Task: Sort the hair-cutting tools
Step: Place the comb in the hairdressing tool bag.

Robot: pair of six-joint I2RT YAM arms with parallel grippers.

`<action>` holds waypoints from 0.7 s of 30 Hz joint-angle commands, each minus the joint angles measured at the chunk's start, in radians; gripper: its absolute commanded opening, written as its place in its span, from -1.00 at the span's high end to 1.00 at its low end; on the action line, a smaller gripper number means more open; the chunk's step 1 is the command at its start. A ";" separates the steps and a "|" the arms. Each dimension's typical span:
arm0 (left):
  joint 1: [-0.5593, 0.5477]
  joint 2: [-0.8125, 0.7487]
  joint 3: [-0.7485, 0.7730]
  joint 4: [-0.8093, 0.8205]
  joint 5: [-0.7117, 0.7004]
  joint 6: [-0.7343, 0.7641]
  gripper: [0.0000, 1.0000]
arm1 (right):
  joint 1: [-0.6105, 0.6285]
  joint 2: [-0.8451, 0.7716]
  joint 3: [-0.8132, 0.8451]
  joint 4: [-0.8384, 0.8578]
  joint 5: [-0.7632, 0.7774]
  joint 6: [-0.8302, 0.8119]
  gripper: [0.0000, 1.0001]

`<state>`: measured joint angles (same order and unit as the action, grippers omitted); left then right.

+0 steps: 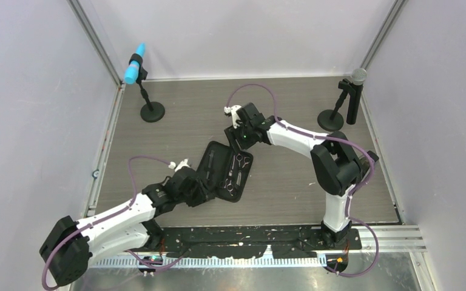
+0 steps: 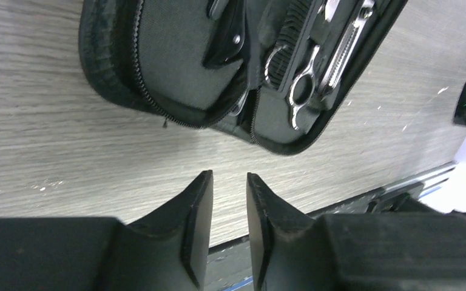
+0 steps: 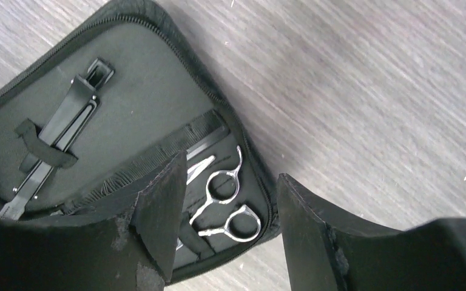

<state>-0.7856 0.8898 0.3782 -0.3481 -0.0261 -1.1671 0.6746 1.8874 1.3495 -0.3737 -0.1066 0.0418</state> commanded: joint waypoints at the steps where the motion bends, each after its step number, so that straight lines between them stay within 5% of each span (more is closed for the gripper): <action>1: -0.009 0.058 0.019 0.172 -0.052 -0.100 0.46 | -0.031 0.048 0.093 0.040 -0.053 -0.035 -0.24; 11: 0.039 0.143 -0.009 0.132 -0.054 -0.119 0.44 | -0.072 0.173 0.172 0.010 -0.204 -0.060 -0.21; 21: 0.171 0.153 0.007 0.106 -0.033 0.014 0.41 | -0.085 0.084 -0.025 0.041 -0.259 0.082 0.44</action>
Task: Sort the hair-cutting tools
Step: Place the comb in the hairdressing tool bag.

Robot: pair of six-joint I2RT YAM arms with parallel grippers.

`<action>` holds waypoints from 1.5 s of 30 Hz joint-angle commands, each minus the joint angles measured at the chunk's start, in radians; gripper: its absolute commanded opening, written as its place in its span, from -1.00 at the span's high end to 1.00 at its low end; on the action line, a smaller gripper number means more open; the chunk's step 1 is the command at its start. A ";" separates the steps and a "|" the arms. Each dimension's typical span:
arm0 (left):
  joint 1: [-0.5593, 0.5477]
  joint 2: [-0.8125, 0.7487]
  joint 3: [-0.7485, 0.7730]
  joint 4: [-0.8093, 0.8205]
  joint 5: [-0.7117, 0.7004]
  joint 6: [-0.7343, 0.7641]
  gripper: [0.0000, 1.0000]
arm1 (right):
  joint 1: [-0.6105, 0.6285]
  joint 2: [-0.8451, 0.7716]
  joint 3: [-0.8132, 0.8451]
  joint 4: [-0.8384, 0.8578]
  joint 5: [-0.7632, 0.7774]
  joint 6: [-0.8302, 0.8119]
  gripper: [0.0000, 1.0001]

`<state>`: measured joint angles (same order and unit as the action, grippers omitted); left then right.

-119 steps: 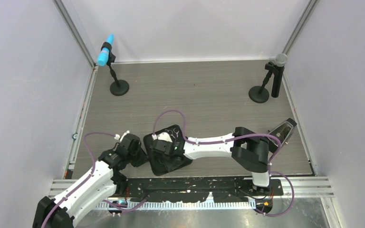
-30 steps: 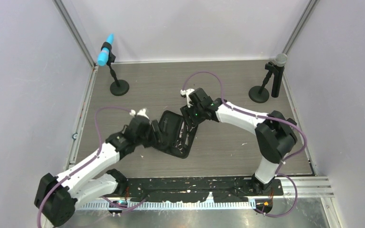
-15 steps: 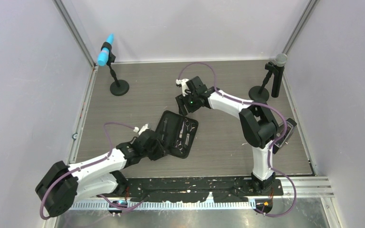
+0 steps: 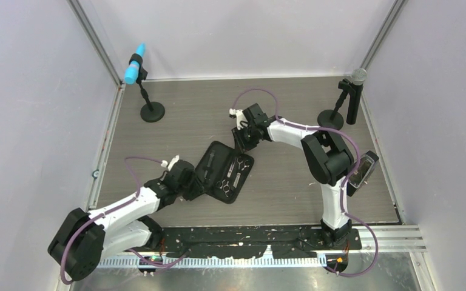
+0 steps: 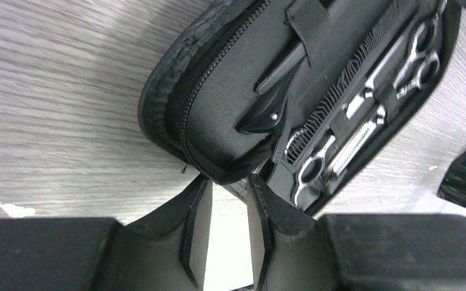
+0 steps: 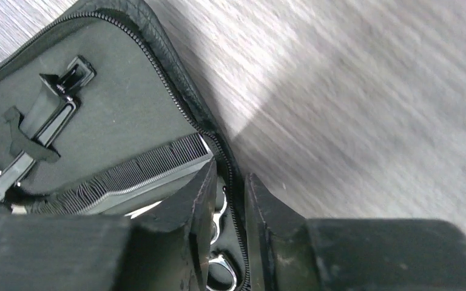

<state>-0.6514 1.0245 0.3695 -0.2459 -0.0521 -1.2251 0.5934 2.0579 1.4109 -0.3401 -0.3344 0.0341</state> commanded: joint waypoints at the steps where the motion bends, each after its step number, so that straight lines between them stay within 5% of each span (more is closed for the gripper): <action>1: 0.044 0.032 0.021 0.012 0.000 0.084 0.41 | -0.004 -0.099 -0.106 0.020 -0.028 0.105 0.47; 12: 0.068 0.110 0.031 0.043 0.072 0.113 0.19 | -0.007 -0.290 -0.345 0.124 0.059 0.255 0.43; 24: 0.067 -0.072 0.018 -0.064 0.060 0.113 0.14 | 0.022 -0.570 -0.355 0.022 0.221 0.198 -0.10; 35: 0.083 -0.032 -0.018 -0.042 0.117 0.102 0.42 | 0.302 -0.547 -0.327 0.027 0.245 0.339 0.06; 45: 0.169 -0.148 -0.078 -0.092 0.134 0.130 0.39 | 0.521 -0.361 -0.206 0.013 0.292 0.525 0.07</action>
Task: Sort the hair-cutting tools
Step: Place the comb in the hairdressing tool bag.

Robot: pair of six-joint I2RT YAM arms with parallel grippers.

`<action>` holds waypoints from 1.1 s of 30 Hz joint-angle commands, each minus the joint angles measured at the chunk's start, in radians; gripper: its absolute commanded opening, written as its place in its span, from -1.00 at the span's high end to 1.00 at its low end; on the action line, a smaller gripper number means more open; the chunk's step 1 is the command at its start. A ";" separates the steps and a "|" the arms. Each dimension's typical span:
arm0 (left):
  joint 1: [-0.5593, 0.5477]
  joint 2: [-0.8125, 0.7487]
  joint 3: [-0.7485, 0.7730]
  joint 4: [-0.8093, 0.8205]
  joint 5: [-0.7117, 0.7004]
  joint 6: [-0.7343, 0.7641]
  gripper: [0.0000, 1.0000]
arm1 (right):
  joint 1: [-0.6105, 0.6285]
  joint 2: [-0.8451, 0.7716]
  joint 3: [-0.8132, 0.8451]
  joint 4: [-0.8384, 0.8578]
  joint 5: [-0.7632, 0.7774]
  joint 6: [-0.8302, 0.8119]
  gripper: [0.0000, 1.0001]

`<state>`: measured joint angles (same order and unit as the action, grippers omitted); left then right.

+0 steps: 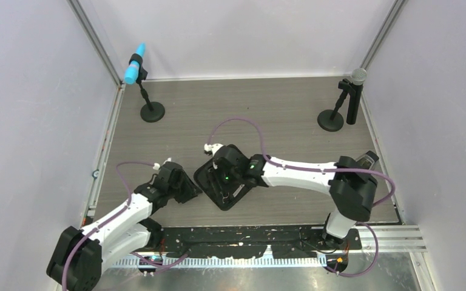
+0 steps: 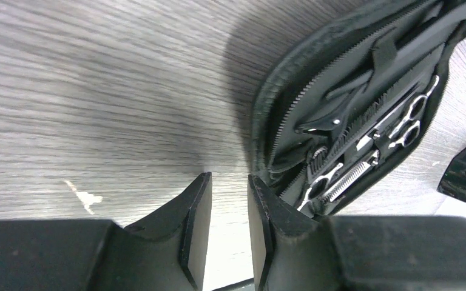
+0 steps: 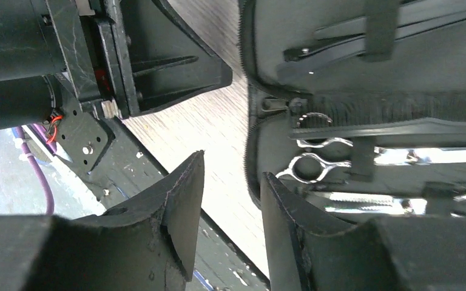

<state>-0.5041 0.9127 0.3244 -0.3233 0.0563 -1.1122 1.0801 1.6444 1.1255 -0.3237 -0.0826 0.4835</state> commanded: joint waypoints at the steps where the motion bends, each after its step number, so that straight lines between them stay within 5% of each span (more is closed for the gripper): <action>1: 0.024 -0.042 -0.039 -0.010 0.034 0.016 0.39 | 0.041 0.063 0.085 -0.006 0.039 0.077 0.07; 24: 0.026 -0.027 -0.041 0.059 0.127 -0.001 0.37 | 0.087 0.227 0.059 -0.020 0.101 0.057 0.38; 33: 0.026 -0.027 -0.035 0.120 0.193 -0.045 0.38 | 0.086 0.183 -0.018 0.124 -0.003 0.036 0.88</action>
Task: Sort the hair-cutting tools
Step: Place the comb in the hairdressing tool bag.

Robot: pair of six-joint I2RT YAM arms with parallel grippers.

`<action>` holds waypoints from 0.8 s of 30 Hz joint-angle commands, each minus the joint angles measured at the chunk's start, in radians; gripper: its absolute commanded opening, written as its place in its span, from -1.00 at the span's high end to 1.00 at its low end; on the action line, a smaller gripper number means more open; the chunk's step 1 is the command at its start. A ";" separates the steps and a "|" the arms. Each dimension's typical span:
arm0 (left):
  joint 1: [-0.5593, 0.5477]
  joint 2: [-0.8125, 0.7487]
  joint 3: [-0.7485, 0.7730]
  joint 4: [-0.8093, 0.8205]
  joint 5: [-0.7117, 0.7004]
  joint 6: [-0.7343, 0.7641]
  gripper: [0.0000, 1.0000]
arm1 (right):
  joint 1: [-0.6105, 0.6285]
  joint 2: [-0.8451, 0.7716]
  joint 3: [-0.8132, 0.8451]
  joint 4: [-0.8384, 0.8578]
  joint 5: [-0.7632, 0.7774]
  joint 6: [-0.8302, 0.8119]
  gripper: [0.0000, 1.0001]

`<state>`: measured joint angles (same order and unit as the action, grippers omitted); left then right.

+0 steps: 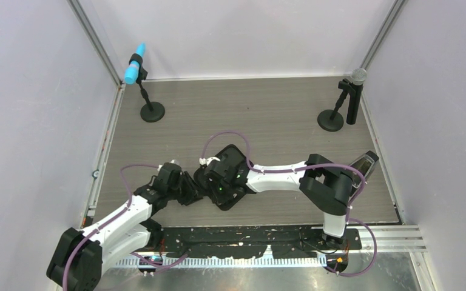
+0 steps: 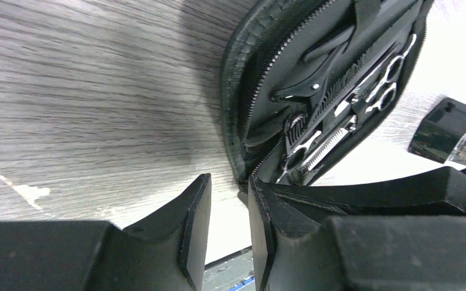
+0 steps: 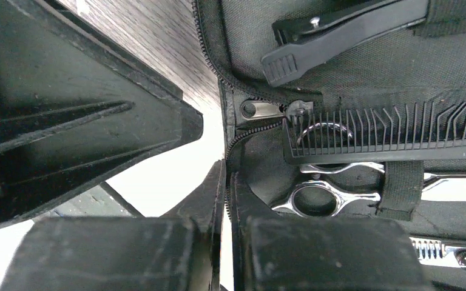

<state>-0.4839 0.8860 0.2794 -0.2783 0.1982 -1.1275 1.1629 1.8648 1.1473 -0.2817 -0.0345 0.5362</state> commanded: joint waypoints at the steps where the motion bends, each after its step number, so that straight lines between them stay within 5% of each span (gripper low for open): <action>1: 0.005 0.001 0.012 0.084 0.056 -0.037 0.39 | 0.002 -0.052 -0.046 0.106 -0.066 -0.016 0.89; 24: 0.004 0.006 0.031 0.115 0.067 -0.079 0.58 | -0.014 -0.161 -0.162 0.263 -0.095 0.015 0.90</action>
<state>-0.4839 0.9382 0.2798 -0.2134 0.2481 -1.1786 1.1538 1.7435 0.9890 -0.1001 -0.1043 0.5308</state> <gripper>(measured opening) 0.234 0.070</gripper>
